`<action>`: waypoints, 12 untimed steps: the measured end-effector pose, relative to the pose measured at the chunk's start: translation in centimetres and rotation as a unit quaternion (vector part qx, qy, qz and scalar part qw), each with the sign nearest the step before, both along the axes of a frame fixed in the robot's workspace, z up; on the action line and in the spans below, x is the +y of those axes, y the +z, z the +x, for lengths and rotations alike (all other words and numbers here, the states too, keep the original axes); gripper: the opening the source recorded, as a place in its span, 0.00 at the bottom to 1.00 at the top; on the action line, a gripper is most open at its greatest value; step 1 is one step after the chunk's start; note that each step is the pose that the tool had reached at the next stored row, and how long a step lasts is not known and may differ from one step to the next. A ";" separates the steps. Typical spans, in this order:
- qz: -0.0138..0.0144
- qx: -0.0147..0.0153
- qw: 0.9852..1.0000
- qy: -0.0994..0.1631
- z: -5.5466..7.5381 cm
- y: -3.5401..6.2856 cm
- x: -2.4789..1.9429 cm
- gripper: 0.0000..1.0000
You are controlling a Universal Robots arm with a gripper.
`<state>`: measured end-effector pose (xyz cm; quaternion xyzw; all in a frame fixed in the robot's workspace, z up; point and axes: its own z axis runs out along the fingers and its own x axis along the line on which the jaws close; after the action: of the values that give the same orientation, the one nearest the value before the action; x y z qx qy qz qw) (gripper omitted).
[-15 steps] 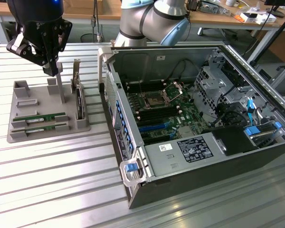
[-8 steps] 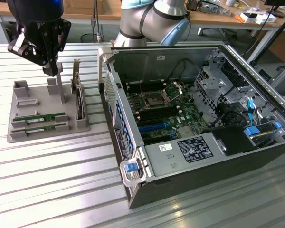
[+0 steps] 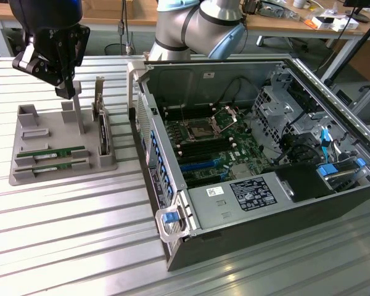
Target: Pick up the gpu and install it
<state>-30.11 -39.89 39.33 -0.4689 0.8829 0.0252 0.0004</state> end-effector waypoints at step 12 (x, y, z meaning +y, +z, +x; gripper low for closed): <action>0.000 0.000 0.999 0.036 0.0 0.00 0.00 0.10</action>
<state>-30.11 -39.89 39.33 -0.5005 0.8654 0.0252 -0.0005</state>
